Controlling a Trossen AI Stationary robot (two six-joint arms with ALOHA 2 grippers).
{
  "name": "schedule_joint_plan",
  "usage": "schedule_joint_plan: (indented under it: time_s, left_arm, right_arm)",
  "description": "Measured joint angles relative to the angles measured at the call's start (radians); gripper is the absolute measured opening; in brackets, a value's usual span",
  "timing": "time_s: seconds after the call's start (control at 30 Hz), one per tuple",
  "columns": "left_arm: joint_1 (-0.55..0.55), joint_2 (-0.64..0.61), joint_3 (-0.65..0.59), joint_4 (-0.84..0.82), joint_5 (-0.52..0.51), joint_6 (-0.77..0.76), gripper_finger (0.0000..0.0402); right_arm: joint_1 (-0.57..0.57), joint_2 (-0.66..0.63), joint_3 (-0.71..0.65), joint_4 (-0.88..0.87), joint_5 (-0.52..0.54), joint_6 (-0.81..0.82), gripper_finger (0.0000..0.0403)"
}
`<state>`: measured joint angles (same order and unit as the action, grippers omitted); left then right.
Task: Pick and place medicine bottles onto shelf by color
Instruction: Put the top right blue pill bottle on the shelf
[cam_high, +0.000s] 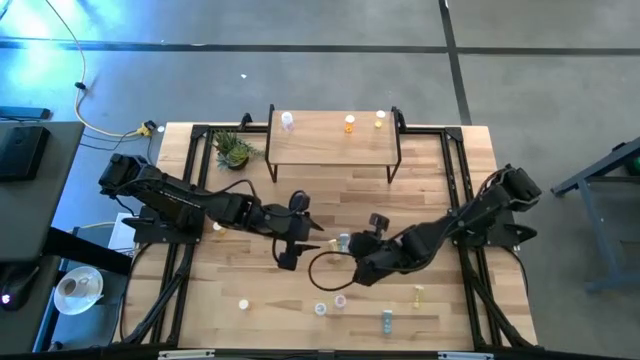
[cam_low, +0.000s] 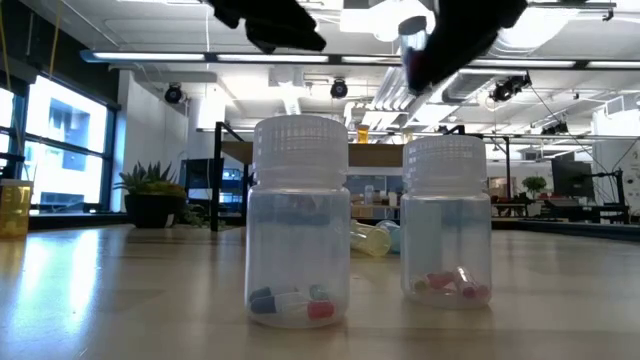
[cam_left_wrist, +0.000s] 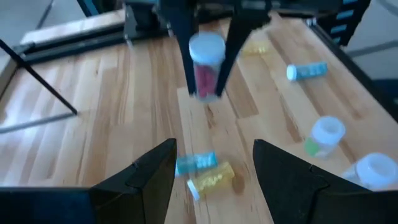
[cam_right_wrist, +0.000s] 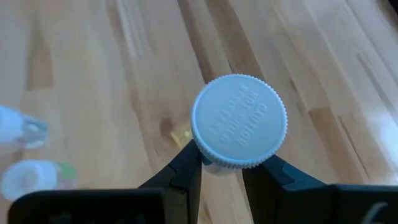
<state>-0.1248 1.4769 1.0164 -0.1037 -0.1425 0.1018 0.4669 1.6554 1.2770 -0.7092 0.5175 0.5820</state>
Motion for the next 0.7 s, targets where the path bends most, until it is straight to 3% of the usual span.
schedule_joint_plan:
  time_s: [0.33, 0.7]
  left_arm:
    - [0.0, 0.0, 0.0, 0.112, -0.002, 0.007, 0.0202]
    - [0.0, 0.0, 0.0, 0.141, -0.004, 0.006, 0.0202]
  right_arm:
    - [-0.067, 0.0, 0.002, 0.191, -0.104, -0.184, 0.008]
    - [-0.107, 0.0, 0.002, 0.271, -0.115, -0.244, 0.008]
